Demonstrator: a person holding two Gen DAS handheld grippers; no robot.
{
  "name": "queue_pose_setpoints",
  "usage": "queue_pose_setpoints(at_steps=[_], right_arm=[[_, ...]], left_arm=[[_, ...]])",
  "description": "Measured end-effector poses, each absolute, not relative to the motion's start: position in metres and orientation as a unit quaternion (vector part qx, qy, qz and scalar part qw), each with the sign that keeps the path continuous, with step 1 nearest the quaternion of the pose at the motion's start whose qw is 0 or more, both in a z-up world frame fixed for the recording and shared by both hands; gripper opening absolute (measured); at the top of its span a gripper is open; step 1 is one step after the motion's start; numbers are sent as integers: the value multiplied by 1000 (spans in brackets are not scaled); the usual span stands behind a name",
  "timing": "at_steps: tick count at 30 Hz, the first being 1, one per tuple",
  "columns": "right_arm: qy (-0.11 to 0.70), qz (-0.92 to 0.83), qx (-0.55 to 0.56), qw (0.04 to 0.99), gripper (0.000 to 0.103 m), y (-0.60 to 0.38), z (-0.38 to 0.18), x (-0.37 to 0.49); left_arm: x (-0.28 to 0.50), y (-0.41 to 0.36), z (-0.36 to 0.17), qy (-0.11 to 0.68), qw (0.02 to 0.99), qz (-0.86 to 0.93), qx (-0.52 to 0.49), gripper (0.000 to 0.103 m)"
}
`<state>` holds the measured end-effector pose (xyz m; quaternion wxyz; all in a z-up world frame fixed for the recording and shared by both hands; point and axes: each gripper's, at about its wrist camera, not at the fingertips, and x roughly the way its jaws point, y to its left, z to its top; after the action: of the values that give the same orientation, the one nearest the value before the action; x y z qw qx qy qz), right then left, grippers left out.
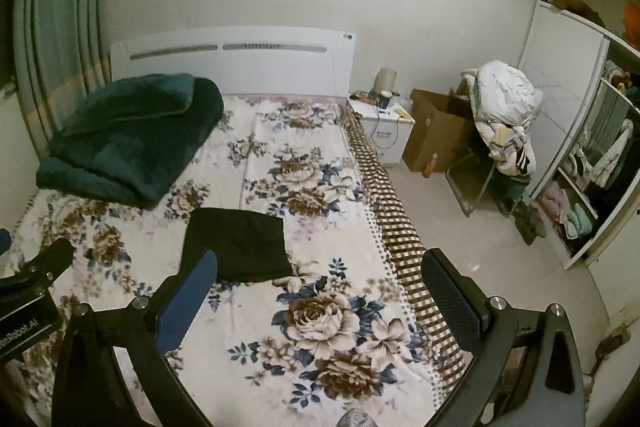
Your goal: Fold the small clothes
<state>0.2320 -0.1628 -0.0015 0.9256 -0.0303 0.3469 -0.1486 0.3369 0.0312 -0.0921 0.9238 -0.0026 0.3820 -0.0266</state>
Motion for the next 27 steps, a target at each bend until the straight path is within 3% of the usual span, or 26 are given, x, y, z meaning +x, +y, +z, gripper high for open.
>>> queue_pose_setpoints(at_steps=[8,27], right_arm=[[329,-139,-25,934,103,-154,41,181],[326,-122,-25,937,103,-157,61,163]], left_arm=[[299,36,-66,366,930,-27,-3,103],[276,35,-51,353,936,-19,-8,103]])
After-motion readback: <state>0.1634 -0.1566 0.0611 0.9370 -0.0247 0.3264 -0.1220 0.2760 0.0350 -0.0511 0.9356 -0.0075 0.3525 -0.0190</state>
